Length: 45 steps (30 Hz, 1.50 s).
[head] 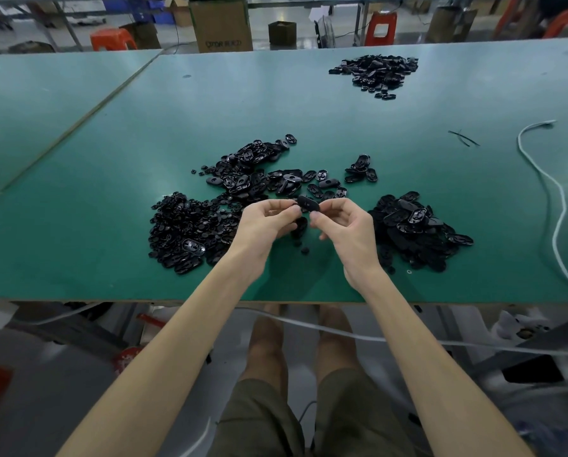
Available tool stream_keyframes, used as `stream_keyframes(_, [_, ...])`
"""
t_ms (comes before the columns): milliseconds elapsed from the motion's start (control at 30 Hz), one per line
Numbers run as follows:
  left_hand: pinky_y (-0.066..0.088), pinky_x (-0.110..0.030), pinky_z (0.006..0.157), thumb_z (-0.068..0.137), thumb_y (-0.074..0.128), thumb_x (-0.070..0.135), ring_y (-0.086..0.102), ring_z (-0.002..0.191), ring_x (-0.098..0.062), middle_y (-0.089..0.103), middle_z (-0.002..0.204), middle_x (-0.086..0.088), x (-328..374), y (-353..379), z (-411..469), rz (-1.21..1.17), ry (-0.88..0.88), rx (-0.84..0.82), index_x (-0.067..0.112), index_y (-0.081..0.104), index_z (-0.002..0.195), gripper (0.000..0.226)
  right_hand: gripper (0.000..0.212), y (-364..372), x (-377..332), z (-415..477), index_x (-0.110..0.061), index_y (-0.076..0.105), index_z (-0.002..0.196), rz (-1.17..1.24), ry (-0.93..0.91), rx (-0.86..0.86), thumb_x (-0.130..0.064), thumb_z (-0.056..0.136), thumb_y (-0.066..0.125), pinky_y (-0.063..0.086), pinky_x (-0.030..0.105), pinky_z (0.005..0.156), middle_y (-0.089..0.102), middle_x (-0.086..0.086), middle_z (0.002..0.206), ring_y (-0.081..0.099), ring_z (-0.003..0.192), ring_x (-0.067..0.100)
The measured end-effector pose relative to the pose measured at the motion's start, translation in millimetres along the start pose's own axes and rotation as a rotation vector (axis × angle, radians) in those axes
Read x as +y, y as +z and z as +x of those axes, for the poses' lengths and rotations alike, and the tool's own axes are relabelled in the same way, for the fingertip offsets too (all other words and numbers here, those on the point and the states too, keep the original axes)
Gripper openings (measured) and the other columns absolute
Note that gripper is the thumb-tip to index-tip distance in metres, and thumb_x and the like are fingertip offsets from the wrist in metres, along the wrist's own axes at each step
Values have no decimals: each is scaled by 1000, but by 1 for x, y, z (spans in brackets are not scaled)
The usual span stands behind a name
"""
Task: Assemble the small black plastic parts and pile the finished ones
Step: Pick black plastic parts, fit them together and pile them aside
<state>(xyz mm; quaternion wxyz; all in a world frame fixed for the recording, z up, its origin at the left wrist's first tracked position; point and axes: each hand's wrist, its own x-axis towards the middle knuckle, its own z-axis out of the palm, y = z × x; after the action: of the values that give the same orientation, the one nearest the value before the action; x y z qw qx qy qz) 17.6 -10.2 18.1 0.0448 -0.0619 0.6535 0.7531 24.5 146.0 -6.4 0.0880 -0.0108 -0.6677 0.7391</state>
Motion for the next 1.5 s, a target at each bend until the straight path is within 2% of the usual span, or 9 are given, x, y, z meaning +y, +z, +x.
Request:
stream_keyframes(167, [61,-33,87,97,65,-1,73,96,-26,74,109,-22,3,12,-3,-84,52,38,-2,64,106,10,13,0,3,-1,-14,71,92,-69,-19,-53,-5,88,79,55,23,71,78,-3,87,72,81,10])
stream_keyframes(300, [58,-42,93,94,70,0,70,98,-32,73,109,-25,2,16,-4,63,135,67,7,67,98,8,14,2,4,0,-12,74,98,-170,-25,-101,-14,87,83,61,44,89,79,5,93,75,93,28])
stream_keyframes(433, [58,-32,86,92,71,0,72,95,-24,75,100,-16,2,16,-4,237,261,77,14,67,92,14,18,1,4,-1,-14,75,98,-183,-16,-131,-17,84,86,60,50,91,78,5,93,74,94,31])
stream_keyframes(633, [46,-10,76,93,69,0,64,82,1,70,89,7,4,9,0,592,441,71,17,64,92,18,13,-2,5,1,-15,71,107,-47,-27,-23,-14,94,75,58,30,76,76,-3,98,73,87,19])
stream_keyframes(767, [52,-16,79,90,70,-4,68,86,-11,72,88,3,2,5,0,691,434,-12,15,66,90,19,5,-1,7,2,-12,73,96,-81,-27,-10,-17,96,74,53,25,69,75,-1,82,69,75,10])
stream_keyframes(967, [48,-8,73,89,76,3,66,76,5,73,93,9,-1,4,0,604,357,23,16,71,90,14,5,0,7,2,-12,69,94,-83,-10,16,-14,98,70,52,25,66,73,1,80,68,72,9])
stream_keyframes(1133, [52,-13,74,89,79,11,67,77,-5,75,86,2,-4,7,-2,460,268,66,18,76,89,8,5,-1,4,0,-10,69,96,-20,-1,31,-14,97,72,53,22,65,76,1,76,71,70,13])
stream_keyframes(1333, [46,-8,67,91,77,14,64,69,7,75,81,8,-10,10,-4,371,238,133,17,79,93,4,6,0,0,-1,-10,69,92,30,4,32,-12,94,75,58,28,70,79,2,81,77,79,28])
stream_keyframes(1500, [48,-10,65,90,79,17,66,70,5,77,79,8,-12,14,-5,227,186,168,17,79,93,3,7,0,-2,-2,-7,70,90,79,9,8,-9,92,77,58,26,68,80,7,85,79,87,26])
